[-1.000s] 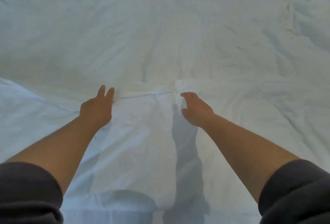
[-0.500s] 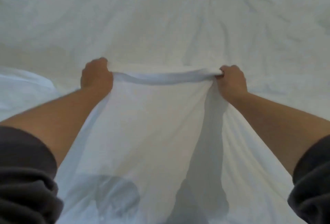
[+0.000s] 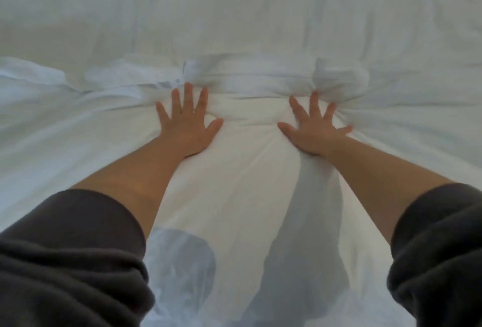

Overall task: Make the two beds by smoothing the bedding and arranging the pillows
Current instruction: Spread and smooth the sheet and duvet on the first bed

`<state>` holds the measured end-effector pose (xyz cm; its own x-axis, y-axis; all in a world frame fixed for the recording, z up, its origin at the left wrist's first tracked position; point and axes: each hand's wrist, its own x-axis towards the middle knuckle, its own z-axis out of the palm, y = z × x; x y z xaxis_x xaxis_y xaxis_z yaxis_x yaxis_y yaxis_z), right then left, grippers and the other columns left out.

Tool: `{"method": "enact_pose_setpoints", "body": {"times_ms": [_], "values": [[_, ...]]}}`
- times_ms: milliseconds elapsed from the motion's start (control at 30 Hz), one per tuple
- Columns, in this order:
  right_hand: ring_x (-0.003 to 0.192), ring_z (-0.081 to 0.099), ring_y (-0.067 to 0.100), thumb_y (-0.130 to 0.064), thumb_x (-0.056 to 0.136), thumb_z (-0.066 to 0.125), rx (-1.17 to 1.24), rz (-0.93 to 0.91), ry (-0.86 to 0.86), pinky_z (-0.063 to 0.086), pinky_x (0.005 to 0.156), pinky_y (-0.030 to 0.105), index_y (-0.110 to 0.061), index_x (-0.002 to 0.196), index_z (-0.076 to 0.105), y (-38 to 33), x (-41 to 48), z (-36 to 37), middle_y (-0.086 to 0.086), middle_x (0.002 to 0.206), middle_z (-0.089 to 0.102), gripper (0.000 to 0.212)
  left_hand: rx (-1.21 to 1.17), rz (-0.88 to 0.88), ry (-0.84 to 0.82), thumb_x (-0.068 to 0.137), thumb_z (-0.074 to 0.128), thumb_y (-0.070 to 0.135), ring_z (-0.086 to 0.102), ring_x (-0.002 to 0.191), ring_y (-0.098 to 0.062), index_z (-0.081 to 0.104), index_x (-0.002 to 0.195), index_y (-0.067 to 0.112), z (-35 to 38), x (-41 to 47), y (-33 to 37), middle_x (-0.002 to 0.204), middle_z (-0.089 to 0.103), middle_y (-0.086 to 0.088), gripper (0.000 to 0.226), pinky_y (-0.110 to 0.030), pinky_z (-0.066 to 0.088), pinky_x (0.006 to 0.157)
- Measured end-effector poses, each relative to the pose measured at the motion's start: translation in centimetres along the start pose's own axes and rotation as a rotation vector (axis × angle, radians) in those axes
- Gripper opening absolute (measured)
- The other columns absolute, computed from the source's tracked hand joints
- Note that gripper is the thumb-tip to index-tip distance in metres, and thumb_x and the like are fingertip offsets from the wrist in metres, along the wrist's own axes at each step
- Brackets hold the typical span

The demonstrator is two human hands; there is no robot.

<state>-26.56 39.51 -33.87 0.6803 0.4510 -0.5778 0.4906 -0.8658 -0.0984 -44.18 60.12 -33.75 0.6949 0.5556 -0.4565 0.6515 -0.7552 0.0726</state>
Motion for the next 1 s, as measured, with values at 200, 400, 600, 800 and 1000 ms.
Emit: {"method": "enact_pose_setpoints", "body": {"times_ms": [200, 400, 600, 800, 1000], "values": [[0.15, -0.007, 0.03, -0.064, 0.093, 0.04, 0.019, 0.043, -0.065, 0.011, 0.11, 0.07, -0.048, 0.151, 0.003, -0.9, -4.9, -0.7, -0.006, 0.163, -0.013, 0.071, 0.049, 0.087, -0.049, 0.104, 0.024, 0.043, -0.003, 0.15, -0.019, 0.003, 0.156, 0.021, -2.3, -7.4, -3.1, 0.163, -0.004, -0.003, 0.06, -0.042, 0.001, 0.121], [0.143, 0.027, 0.033, -0.049, 0.098, 0.045, -0.004, -0.218, -0.135, 0.031, 0.112, 0.049, -0.031, 0.154, 0.015, -6.6, -11.0, -5.1, 0.006, 0.163, 0.004, 0.066, 0.072, -0.166, 0.004, 0.1, 0.037, 0.03, 0.04, 0.131, -0.021, 0.037, 0.145, 0.022, -6.7, -15.3, -9.5, 0.147, 0.039, -0.001, 0.045, -0.04, 0.032, 0.107], [0.122, 0.052, 0.029, -0.036, 0.098, 0.045, 0.065, -0.376, -0.09, 0.045, 0.096, 0.04, -0.026, 0.151, 0.024, -18.1, -12.8, -8.2, 0.007, 0.149, 0.031, 0.057, -0.001, -0.378, 0.05, 0.095, 0.041, 0.012, 0.047, 0.121, -0.03, 0.032, 0.145, 0.017, -11.4, -15.4, -17.8, 0.145, 0.033, -0.008, 0.051, -0.043, 0.043, 0.094], [0.136, 0.042, 0.024, -0.024, 0.095, 0.052, 0.191, -0.406, 0.079, 0.041, 0.101, 0.04, -0.035, 0.154, 0.012, -30.5, -7.6, -6.3, -0.002, 0.163, 0.004, 0.072, 0.046, -0.378, 0.142, 0.089, 0.044, -0.005, 0.059, 0.104, -0.035, 0.002, 0.154, 0.028, -11.9, -7.5, -29.6, 0.162, -0.008, 0.001, 0.085, -0.036, 0.045, 0.071], [0.112, 0.053, 0.036, -0.024, 0.095, 0.049, 0.009, -0.177, 0.079, 0.037, 0.079, 0.036, -0.026, 0.137, 0.042, -35.4, -3.7, -0.7, 0.01, 0.122, 0.044, 0.043, -0.096, -0.226, 0.032, 0.095, 0.055, 0.023, 0.053, 0.113, -0.04, 0.04, 0.138, 0.019, -9.1, -1.6, -37.2, 0.131, 0.039, -0.016, 0.046, -0.043, 0.045, 0.089]]}}
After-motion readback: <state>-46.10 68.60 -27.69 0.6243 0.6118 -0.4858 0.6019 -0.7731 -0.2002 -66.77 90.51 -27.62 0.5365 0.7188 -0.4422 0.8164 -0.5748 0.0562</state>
